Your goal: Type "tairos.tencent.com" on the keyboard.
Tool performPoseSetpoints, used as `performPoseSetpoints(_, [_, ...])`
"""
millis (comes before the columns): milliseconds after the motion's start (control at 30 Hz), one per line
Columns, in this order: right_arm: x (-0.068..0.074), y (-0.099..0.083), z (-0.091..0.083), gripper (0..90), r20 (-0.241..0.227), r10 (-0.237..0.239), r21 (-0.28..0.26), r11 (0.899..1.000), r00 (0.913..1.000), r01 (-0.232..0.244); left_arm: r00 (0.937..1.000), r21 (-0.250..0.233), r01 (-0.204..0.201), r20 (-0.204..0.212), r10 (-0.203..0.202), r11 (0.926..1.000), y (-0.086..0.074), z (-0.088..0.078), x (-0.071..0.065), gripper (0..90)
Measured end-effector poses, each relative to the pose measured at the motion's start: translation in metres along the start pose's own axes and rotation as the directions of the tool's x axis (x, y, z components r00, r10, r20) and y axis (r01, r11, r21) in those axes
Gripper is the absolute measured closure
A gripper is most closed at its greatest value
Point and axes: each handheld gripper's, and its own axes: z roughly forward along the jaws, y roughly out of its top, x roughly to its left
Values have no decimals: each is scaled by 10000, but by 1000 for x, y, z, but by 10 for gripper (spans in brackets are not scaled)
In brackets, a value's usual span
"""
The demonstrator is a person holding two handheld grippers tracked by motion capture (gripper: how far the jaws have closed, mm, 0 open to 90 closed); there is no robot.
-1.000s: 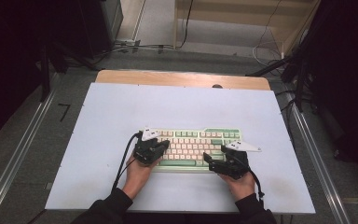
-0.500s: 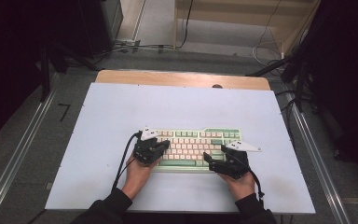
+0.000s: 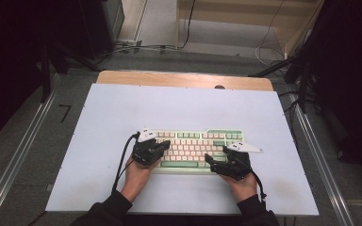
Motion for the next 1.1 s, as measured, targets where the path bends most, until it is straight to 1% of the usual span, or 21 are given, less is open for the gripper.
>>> performPoseSetpoints(67, [0, 0, 0, 188, -16, -36, -26, 10000, 10000, 35, 10000, -12, -37, -23, 37, 10000, 0, -2, 1, 900])
performPoseSetpoints(200, [1, 1, 1, 189, -32, -57, -16, 10000, 10000, 57, 9999, -148, 38, -99, -40, 9999, -1, -4, 3, 894])
performPoseSetpoints(267, [1, 2, 2, 189, -52, -109, -25, 9999, 9999, 109, 9999, -213, 65, -142, -68, 9998, -1, -6, 4, 821])
performPoseSetpoints(400, [3, 3, 4, 189, -95, -145, -27, 9999, 9998, 145, 9995, -418, 127, -295, -140, 9990, -2, -12, 7, 722])
performPoseSetpoints(467, [4, 3, 5, 189, -136, -177, -12, 9998, 9998, 177, 9992, -414, 146, -376, -161, 9990, -4, -14, 9, 633])
performPoseSetpoints(500, [5, 4, 5, 190, -147, -206, -4, 9998, 9997, 206, 9989, -461, 219, -396, -238, 9987, -4, -15, 10, 624])
performPoseSetpoints(567, [7, 5, 7, 190, -166, -271, -15, 9996, 9995, 271, 9983, -488, 210, -526, -235, 9986, -6, -18, 13, 582])
performPoseSetpoints(600, [8, 6, 8, 191, -200, -318, -20, 9995, 9993, 317, 9980, -563, 271, -552, -302, 9980, -6, -19, 14, 578])
performPoseSetpoints(667, [10, 7, 10, 191, -250, -382, -31, 9993, 9990, 382, 9969, -626, 329, -699, -373, 9975, -8, -22, 16, 538])
performPoseSetpoints(733, [13, 8, 11, 191, -313, -429, 22, 9991, 9986, 430, 9958, -687, 441, -772, -494, 9967, -10, -25, 19, 537])
performPoseSetpoints(800, [15, 9, 14, 191, -366, -509, 31, 9987, 9980, 510, 9947, -717, 482, -869, -544, 9963, -12, -28, 21, 541])
performPoseSetpoints(867, [17, 10, 15, 191, -462, -559, 22, 9984, 9974, 560, 9940, -777, 603, -866, -670, 9952, -13, -31, 22, 587])
performPoseSetpoints(1000, [20, 12, 19, 191, -553, -701, 65, 9975, 9960, 705, 9961, -714, 600, -601, -643, 9956, -14, -34, 24, 828])
performPoseSetpoints(1067, [21, 12, 19, 191, -555, -725, 63, 9973, 9958, 730, 9969, -657, 575, -495, -608, 9962, -14, -35, 23, 900])
performPoseSetpoints(1100, [21, 12, 19, 191, -563, -740, 54, 9972, 9957, 745, 9970, -642, 566, -482, -598, 9963, -14, -34, 23, 900])
